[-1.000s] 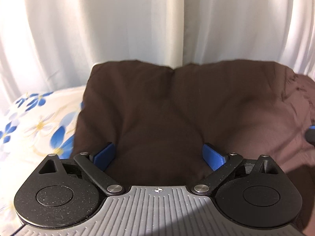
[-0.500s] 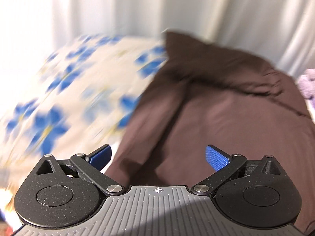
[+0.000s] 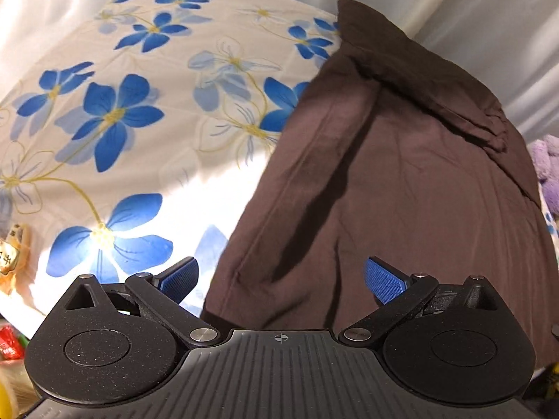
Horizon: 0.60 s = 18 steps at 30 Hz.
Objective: Fold large clothes
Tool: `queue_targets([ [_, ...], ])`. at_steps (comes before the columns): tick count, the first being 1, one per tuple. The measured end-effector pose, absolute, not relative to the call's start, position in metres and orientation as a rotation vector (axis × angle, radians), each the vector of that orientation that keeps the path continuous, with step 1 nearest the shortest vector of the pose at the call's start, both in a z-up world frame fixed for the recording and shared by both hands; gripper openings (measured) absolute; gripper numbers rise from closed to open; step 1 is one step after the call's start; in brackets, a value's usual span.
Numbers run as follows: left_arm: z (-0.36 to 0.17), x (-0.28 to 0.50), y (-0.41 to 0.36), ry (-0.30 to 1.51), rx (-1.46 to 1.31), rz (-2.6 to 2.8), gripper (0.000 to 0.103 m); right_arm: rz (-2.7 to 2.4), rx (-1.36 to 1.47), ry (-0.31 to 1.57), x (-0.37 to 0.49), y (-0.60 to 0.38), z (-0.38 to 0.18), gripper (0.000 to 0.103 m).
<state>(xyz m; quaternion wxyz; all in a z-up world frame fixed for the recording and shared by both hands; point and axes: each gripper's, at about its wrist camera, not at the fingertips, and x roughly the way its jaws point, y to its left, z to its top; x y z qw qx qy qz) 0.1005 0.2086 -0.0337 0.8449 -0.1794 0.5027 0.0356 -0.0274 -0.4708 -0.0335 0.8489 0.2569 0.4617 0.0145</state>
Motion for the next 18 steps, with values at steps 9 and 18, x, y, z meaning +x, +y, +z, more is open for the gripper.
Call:
queue_targets([
  [9, -0.041, 0.101, 0.202, 1.136, -0.316, 0.045, 0.079, 0.163, 0.605, 1.0, -0.03, -0.478, -0.038, 0.04],
  [18, -0.042, 0.104, 0.183, 1.178, -0.105, 0.054, 0.07, 0.233, 0.681, 0.999, -0.028, -0.485, -0.04, 0.029],
])
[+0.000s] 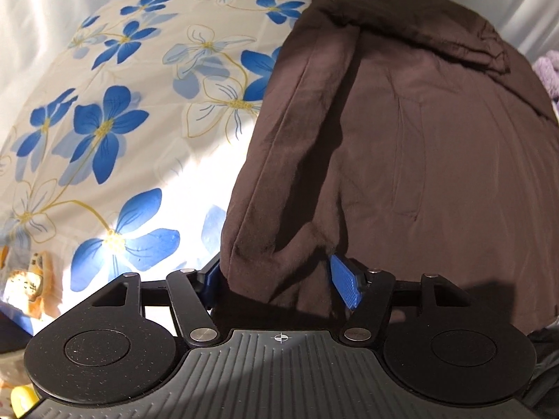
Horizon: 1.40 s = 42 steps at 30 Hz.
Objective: Fold large clothes
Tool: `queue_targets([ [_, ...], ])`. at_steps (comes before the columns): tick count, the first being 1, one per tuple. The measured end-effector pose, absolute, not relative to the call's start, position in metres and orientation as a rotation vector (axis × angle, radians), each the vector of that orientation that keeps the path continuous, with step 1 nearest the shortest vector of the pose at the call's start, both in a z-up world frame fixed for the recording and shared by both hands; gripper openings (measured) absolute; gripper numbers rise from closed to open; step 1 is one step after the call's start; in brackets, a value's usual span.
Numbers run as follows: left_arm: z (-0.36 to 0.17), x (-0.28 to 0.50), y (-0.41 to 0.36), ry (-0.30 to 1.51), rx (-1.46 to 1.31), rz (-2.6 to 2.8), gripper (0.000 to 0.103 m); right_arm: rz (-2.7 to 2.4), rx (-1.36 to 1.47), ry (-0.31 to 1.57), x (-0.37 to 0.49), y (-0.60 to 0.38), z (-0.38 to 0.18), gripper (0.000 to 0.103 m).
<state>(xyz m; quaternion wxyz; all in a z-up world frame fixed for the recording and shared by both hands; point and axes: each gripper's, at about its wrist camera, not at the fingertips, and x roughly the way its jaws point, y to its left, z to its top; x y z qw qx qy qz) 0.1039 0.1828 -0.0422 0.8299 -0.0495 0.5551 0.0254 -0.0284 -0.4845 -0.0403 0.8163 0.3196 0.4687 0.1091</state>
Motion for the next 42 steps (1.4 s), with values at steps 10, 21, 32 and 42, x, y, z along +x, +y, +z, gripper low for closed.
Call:
queue_targets([
  [10, -0.044, 0.105, 0.174, 1.195, -0.035, 0.035, 0.069, 0.296, 0.784, 1.015, -0.027, -0.492, -0.049, 0.031],
  [21, -0.045, 0.104, 0.177, 1.191, -0.089, 0.007, 0.057, 0.342, 0.753, 1.059, -0.017, -0.486, -0.054, 0.038],
  [32, -0.008, 0.103, 0.195, 1.049, -0.422, -0.159, 0.022, 0.457, 0.74, 0.933, -0.013, -0.469, -0.02, 0.015],
  [42, 0.046, 0.146, 0.204, 0.785, -0.607, -0.206, 0.022, 0.486, 0.753, 0.646, 0.032, -0.462, 0.041, 0.012],
])
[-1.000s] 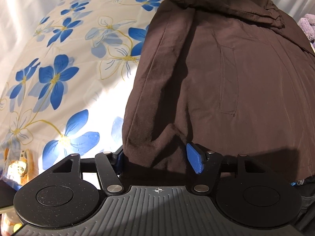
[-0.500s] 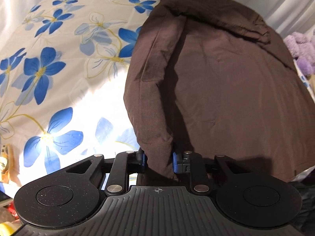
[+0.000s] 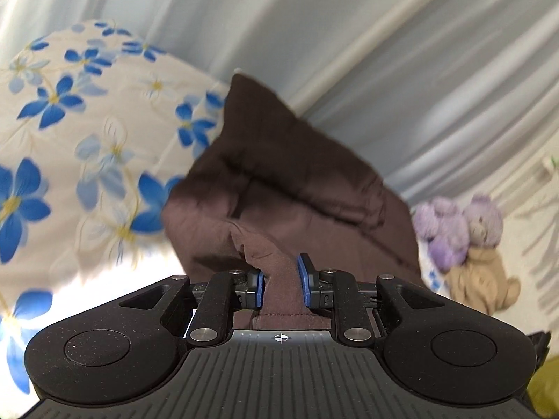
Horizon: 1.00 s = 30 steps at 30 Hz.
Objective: Fold large clothes
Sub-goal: 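Lift the hem with both grippers and fold it toward the collar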
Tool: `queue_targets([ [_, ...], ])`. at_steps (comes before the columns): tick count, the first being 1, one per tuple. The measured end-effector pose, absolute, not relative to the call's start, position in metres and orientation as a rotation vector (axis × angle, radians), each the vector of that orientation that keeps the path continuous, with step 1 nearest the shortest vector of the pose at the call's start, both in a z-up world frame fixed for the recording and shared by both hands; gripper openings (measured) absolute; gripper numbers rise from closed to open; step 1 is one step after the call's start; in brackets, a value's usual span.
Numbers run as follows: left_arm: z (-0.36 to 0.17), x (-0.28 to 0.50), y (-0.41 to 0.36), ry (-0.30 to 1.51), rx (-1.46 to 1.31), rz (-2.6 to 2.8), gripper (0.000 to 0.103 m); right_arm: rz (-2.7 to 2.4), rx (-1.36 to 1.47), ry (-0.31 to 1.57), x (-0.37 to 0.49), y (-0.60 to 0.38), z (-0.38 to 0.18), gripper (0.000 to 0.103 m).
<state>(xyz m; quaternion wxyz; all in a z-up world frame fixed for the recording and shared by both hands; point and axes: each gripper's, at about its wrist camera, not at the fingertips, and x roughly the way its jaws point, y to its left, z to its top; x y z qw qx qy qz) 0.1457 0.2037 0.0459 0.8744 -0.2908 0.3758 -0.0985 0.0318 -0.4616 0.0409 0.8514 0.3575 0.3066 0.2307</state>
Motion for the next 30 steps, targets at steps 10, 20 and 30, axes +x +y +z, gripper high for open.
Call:
queue_targets([
  [10, 0.082, 0.241, 0.222, 0.62, -0.742, -0.173, 0.022, 0.319, 0.66, 0.473, 0.131, -0.447, 0.086, 0.012],
  [20, 0.106, 0.36, 0.235, 0.498, -0.856, -0.133, 0.022, 0.093, 0.748, 0.368, 0.235, -0.455, 0.122, 0.012],
  [30, -0.002, 0.497, 0.226, 0.643, -0.866, 0.017, 0.024, -0.082, 0.682, 0.506, 0.383, -0.44, 0.038, 0.012],
])
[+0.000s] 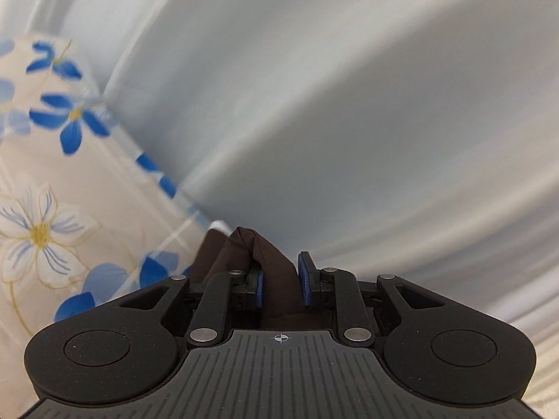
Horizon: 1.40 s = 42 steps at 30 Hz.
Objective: Fold large clothes
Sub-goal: 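Lift the hem with both grippers and fold it toward the collar, then lay the hem on the collar and open both grippers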
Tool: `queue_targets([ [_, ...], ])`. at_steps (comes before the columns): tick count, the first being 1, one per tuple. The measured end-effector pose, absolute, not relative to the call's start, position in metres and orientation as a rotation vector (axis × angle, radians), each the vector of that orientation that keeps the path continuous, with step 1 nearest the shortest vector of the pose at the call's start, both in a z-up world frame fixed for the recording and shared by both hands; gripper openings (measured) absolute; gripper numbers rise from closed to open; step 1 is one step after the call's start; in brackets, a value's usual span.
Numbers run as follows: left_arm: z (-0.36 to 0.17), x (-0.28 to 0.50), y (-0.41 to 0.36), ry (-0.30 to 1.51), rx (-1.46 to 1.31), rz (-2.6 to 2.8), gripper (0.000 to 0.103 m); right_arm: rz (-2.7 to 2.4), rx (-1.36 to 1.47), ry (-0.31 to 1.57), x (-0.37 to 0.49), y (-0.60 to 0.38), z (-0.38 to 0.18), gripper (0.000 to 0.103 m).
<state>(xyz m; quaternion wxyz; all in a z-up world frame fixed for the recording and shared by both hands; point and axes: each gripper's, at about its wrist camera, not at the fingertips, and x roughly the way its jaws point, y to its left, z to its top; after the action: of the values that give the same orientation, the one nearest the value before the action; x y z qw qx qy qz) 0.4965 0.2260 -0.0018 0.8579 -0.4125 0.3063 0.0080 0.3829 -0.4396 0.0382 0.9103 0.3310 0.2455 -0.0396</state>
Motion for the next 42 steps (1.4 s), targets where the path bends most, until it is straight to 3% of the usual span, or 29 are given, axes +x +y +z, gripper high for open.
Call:
queue_targets([
  [6, -0.047, 0.507, 0.238, 0.676, -0.968, 0.042, 0.028, -0.078, 0.707, 0.564, 0.403, -0.443, -0.011, 0.012],
  [12, -0.041, 0.506, 0.252, 0.673, -1.035, -0.006, 0.037, 0.006, 0.793, 0.602, 0.411, -0.466, -0.022, 0.016],
  [14, -0.035, 0.498, 0.264, 0.617, -1.078, 0.022, 0.046, 0.047, 0.857, 0.576, 0.407, -0.477, -0.022, 0.021],
  [16, -0.02, 0.483, 0.278, 0.51, -1.051, 0.151, 0.074, 0.068, 0.935, 0.549, 0.401, -0.488, -0.021, 0.025],
  [18, -0.007, 0.475, 0.285, 0.487, -0.999, 0.191, 0.076, 0.055, 0.987, 0.525, 0.393, -0.499, -0.021, 0.046],
  [19, -0.002, 0.475, 0.283, 0.501, -0.968, 0.163, 0.076, 0.018, 0.989, 0.489, 0.387, -0.503, -0.018, 0.079],
  [20, 0.004, 0.475, 0.275, 0.517, -0.921, 0.141, 0.076, -0.029, 0.969, 0.444, 0.38, -0.506, -0.012, 0.084],
  [22, 0.013, 0.477, 0.244, 0.529, -0.793, 0.084, 0.076, -0.036, 0.926, 0.36, 0.368, -0.504, 0.003, 0.081],
  [24, 0.019, 0.485, 0.196, 0.531, -0.669, 0.007, 0.076, 0.0, 0.869, 0.361, 0.373, -0.482, 0.015, 0.067],
  [26, 0.021, 0.492, 0.14, 0.531, -0.57, -0.088, 0.077, 0.075, 0.758, 0.419, 0.389, -0.432, 0.019, 0.038],
  [29, 0.017, 0.506, 0.055, 0.524, -0.386, -0.203, 0.084, 0.202, 0.533, 0.482, 0.411, -0.336, 0.019, 0.016],
  [35, -0.028, 0.536, -0.041, 0.501, 0.018, -0.14, 0.091, 0.302, 0.29, 0.533, 0.441, -0.211, -0.01, 0.011],
  [38, -0.065, 0.55, -0.033, 0.577, -0.038, -0.125, 0.097, 0.257, 0.189, 0.584, 0.447, -0.197, -0.051, 0.008],
  [42, -0.069, 0.56, -0.02, 0.61, -0.124, -0.137, 0.097, 0.244, 0.162, 0.571, 0.447, -0.191, -0.056, 0.008],
])
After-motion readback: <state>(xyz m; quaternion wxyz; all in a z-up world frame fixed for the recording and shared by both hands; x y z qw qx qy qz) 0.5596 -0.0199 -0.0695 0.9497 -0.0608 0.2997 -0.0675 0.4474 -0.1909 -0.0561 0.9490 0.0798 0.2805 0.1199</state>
